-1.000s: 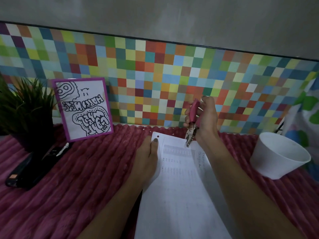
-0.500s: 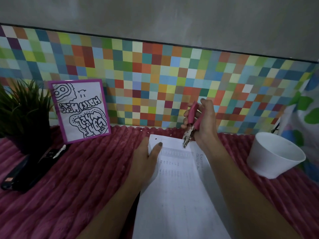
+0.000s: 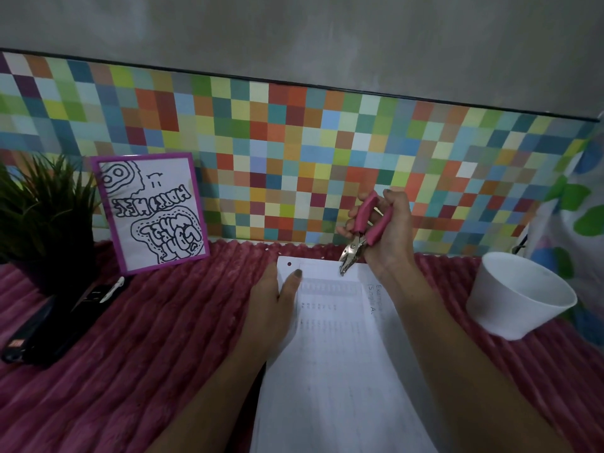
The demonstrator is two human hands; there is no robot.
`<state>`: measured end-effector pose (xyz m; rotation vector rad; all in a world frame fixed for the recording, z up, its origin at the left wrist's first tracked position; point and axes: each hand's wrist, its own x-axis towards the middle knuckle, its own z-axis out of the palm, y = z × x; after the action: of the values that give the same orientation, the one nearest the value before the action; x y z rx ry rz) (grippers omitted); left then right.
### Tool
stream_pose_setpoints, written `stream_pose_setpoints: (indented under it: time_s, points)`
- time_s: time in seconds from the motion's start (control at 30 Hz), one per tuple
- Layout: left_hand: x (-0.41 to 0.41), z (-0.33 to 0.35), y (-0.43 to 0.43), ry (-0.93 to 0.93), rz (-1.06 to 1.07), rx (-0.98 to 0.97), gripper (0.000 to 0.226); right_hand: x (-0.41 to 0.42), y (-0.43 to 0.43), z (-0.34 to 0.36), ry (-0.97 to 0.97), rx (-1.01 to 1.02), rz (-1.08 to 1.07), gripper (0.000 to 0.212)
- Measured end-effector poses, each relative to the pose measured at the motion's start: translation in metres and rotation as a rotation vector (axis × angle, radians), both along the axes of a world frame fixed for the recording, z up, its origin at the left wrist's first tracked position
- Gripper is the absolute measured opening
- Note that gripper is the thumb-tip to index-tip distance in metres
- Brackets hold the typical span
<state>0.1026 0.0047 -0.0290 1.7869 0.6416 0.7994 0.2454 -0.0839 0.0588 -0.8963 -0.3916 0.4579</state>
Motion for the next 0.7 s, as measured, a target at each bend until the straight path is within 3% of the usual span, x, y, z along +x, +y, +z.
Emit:
stream_pose_setpoints:
  time_s: [0.07, 0.13, 0.2, 0.37, 0.43, 0.53, 0.63, 0.7]
  points:
    - [0.001, -0.002, 0.000, 0.028, 0.008, 0.009, 0.049, 0.001, 0.001, 0.002, 0.081, -0.001, -0.002, 0.033]
    - [0.002, -0.004, -0.001, 0.046, -0.001, 0.030, 0.031, 0.002, 0.002, 0.005, 0.086, -0.066, 0.014, 0.030]
    - [-0.001, 0.000, -0.004, 0.034, -0.014, 0.066, 0.015, 0.000, 0.004, 0.007, 0.002, -0.169, 0.041, 0.025]
    - [-0.004, 0.003, -0.005, -0.009, -0.045, 0.158, 0.022, -0.014, 0.023, 0.009, -0.347, -0.525, -0.030, 0.019]
    - [-0.002, 0.001, -0.004, -0.004, -0.040, 0.179, 0.024, -0.018, 0.028, 0.011, -0.395, -0.588, -0.034, 0.026]
    - [-0.003, 0.001, -0.003, 0.003, -0.010, 0.171, 0.019, -0.015, 0.026, 0.017, -0.275, -0.512, -0.070, 0.034]
    - [-0.003, 0.002, -0.004, 0.002, 0.011, 0.168, 0.028, -0.009, 0.018, 0.021, -0.193, -0.476, -0.130, 0.034]
    - [-0.002, 0.002, -0.003, 0.000, 0.022, 0.181, 0.021, -0.005, 0.013, 0.022, -0.138, -0.450, -0.176, 0.032]
